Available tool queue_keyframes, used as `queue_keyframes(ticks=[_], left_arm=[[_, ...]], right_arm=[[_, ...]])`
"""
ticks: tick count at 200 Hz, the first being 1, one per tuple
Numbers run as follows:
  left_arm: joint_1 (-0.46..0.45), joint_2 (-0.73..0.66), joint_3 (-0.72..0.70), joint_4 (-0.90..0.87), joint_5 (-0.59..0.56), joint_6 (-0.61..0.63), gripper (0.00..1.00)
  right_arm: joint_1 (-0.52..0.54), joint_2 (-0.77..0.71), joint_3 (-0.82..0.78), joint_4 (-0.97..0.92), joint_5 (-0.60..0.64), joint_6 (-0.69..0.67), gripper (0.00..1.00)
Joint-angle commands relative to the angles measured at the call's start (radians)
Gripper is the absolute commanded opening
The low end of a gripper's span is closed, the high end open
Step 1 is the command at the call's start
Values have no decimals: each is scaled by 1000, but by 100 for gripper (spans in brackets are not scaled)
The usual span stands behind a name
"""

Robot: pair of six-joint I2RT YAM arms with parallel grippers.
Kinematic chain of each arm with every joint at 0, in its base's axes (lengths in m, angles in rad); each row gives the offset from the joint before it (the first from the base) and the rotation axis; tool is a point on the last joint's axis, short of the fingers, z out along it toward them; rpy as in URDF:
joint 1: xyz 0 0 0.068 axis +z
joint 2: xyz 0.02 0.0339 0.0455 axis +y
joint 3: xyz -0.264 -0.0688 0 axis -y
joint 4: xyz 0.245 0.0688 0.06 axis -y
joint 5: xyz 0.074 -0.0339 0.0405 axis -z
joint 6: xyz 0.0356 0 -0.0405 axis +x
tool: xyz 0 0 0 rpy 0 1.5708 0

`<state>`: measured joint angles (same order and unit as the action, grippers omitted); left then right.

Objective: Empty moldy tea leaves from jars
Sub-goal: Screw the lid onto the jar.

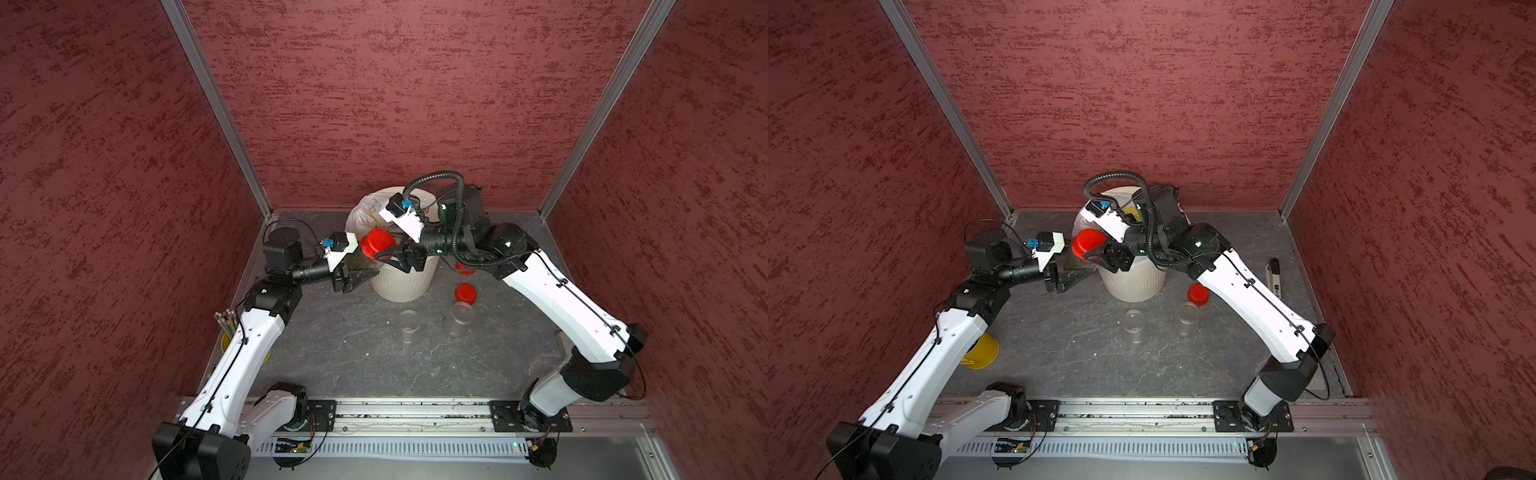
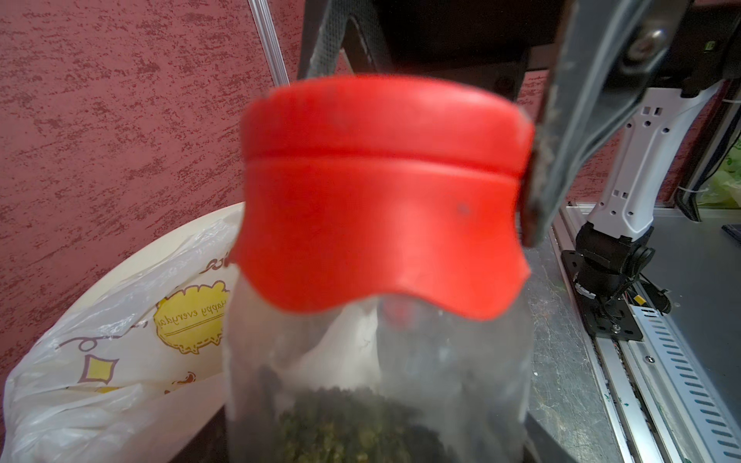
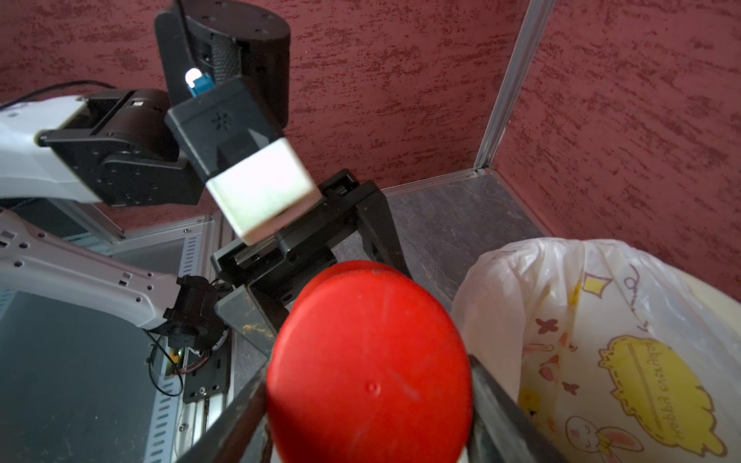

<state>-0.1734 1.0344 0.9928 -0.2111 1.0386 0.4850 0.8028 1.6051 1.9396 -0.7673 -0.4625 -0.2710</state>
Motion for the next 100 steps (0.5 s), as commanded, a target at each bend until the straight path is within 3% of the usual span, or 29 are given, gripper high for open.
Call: queue_keyframes(ticks=[1,62,100], left_arm=[[0,4,38,-27,54,16,63],[2,7,41,-38,74,23,63],[3,-3,31,-11,57,19,62]], right_arm=[[-6,-7,25,-44,-86,-181,38],[-12,123,255,-276,-156,-402,43],[-13,139,304,-274,-172,-398,53]])
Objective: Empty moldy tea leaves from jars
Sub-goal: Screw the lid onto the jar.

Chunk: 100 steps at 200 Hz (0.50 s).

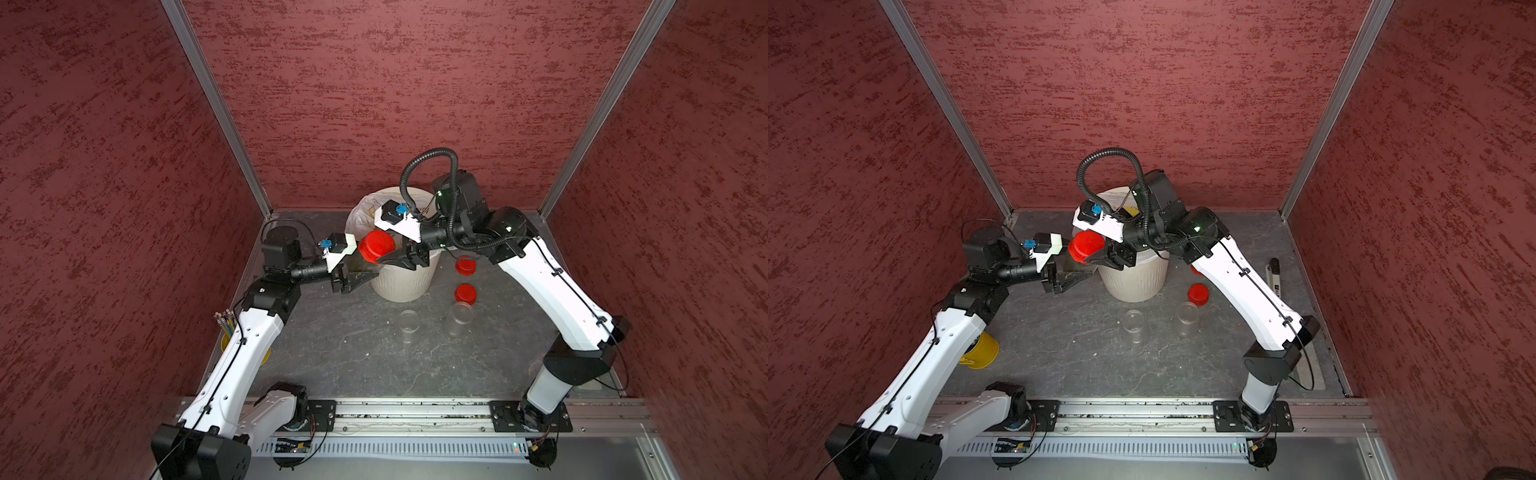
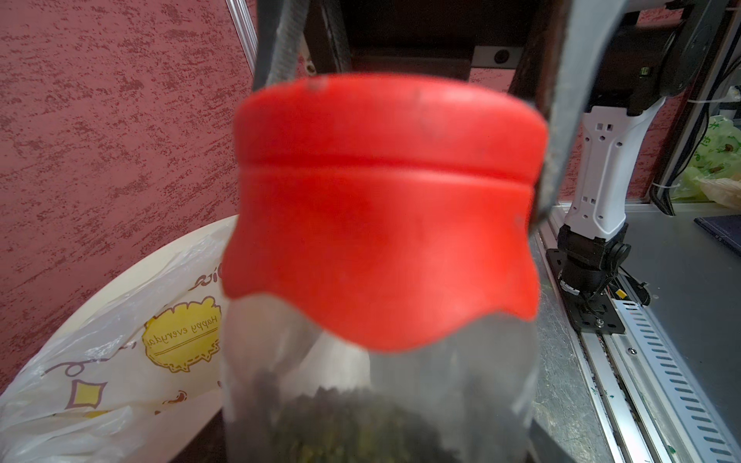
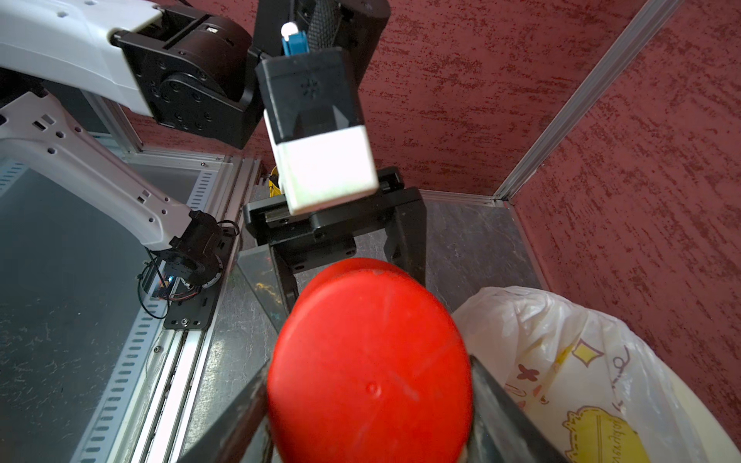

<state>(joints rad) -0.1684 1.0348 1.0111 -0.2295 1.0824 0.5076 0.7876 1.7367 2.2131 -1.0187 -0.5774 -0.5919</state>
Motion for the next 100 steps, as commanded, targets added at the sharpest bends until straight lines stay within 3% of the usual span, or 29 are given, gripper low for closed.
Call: queue_keyframes(ticks=[1,29,49,100], left_arm=[[-1,-3,12,8,13,-4,62],[1,-5,10,26,-6,-13,62],[1,-10,2,51,-22,-25,62],[3,-11,-9,75,-53,-29,62]], right_arm=[[2,7,30,-20,-58,-75,54],[3,-17,-6,65,-22,58,76],[6,-57,-82,171,49,175,86],[22,-178,-244,365,222,424,96]])
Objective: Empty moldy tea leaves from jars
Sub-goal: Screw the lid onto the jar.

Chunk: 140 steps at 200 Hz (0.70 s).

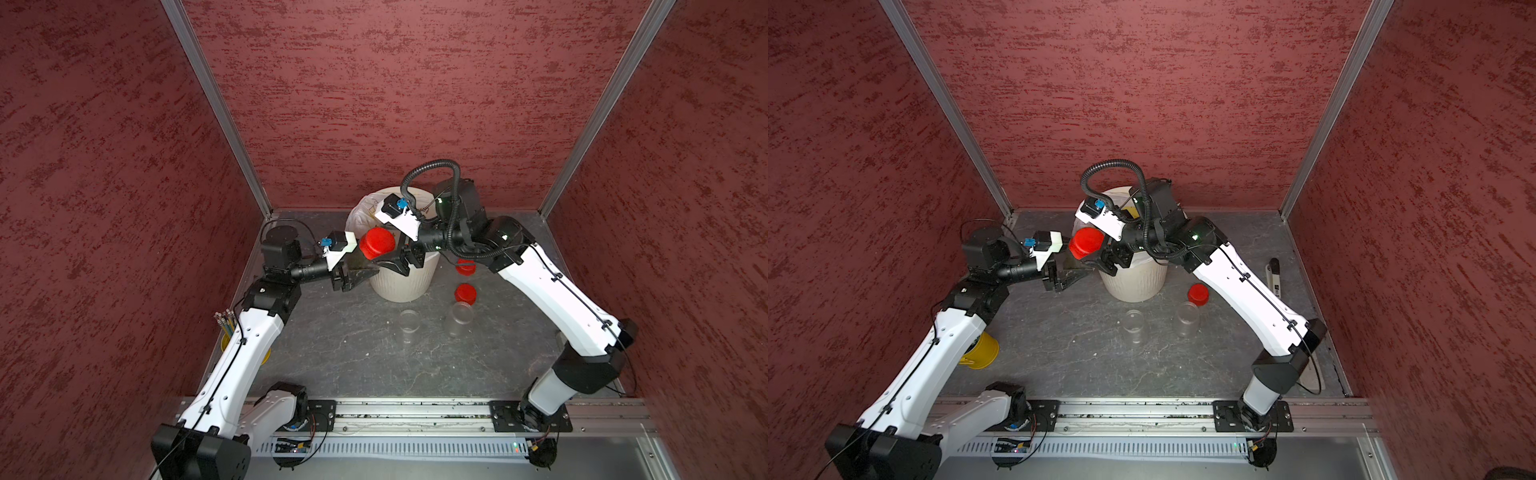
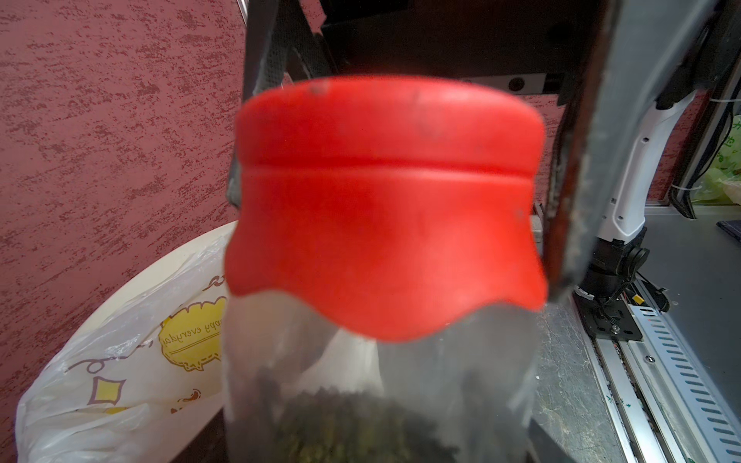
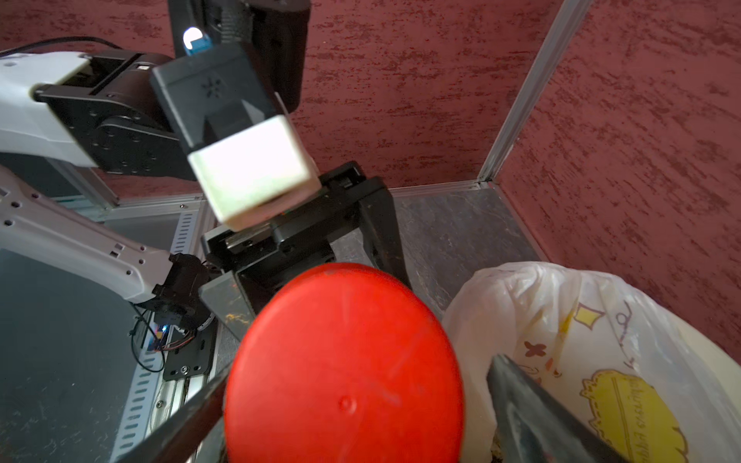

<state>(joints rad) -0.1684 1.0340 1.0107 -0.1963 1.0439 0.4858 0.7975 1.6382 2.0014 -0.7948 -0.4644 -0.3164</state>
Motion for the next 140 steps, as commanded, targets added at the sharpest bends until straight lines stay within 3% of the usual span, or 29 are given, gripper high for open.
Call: queue_keyframes(ticks=[1,68,140], left_arm=[[3,-11,-9,42,-16,-7,62],[1,-9,-9,44,-30,-14,63],[1,-3,-7,42,-34,-11,63]], right_arm=[[12,-81,-34,142,112,153,96],[44,-121,-76,132,222,297,96],[80,-72,-53,123,216,339,91]])
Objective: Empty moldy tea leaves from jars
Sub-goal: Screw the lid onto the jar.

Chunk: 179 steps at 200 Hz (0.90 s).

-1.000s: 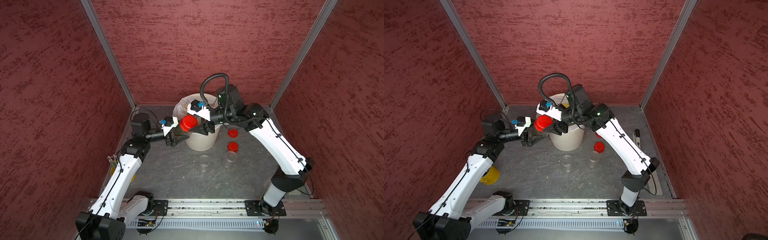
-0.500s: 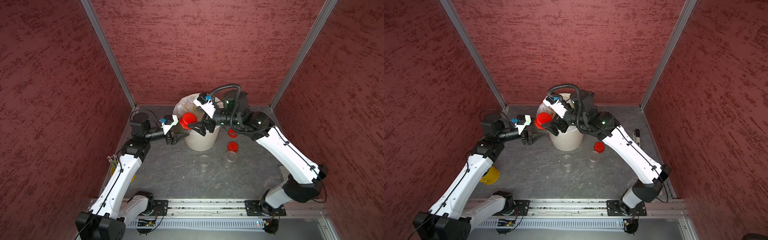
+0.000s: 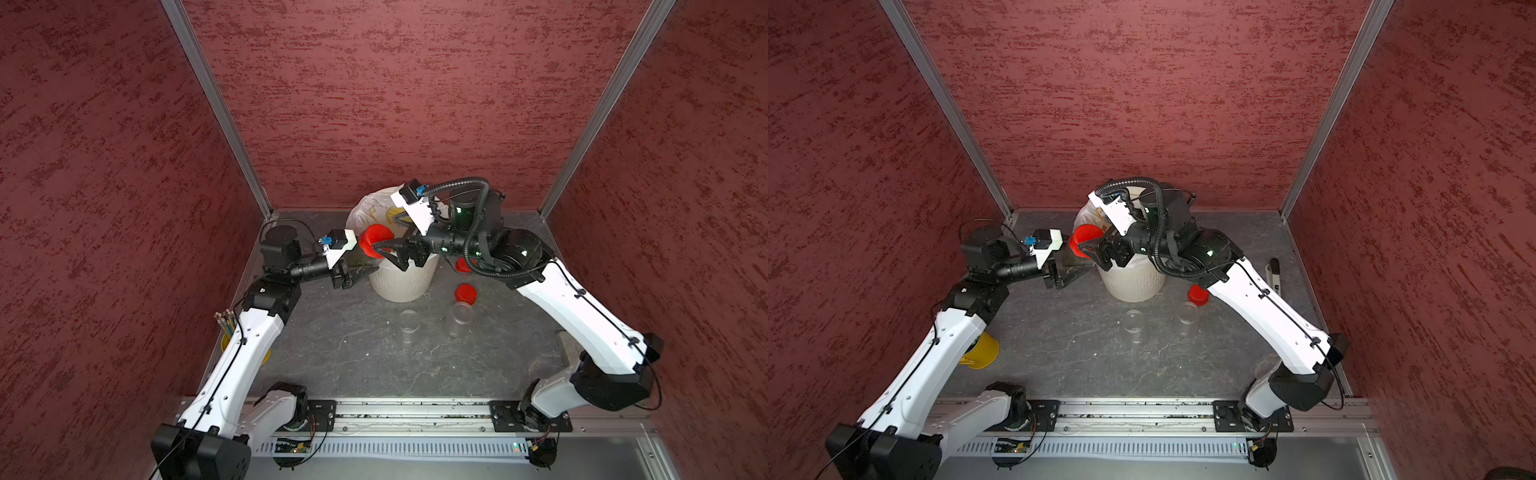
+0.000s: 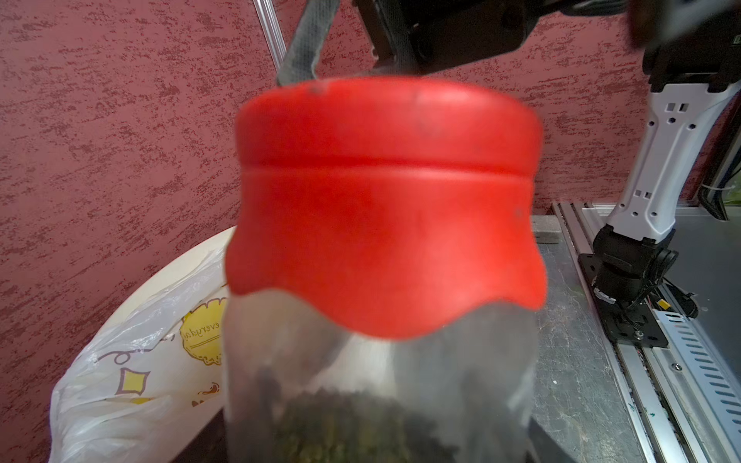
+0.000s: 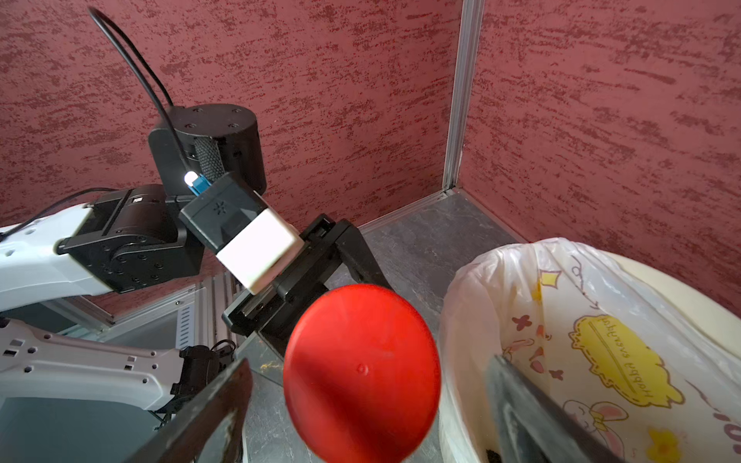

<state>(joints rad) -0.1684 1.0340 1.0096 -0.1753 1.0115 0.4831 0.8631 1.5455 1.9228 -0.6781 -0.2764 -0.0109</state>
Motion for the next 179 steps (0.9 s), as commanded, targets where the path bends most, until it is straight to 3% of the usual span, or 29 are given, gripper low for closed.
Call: queue_keyframes(ticks=[1,52,123,179], left_arm=[[1,-2,-6,21,-2,-8,63],[1,-3,-6,20,0,-10,63],[1,-4,-6,17,4,-8,63],[0,-6,-1,4,10,-6,63]], right_arm=[[15,21,25,7,28,35,91],[25,41,30,5,36,38,87],[25,47,27,11,19,23,72],[25,48,27,0,11,-6,54]])
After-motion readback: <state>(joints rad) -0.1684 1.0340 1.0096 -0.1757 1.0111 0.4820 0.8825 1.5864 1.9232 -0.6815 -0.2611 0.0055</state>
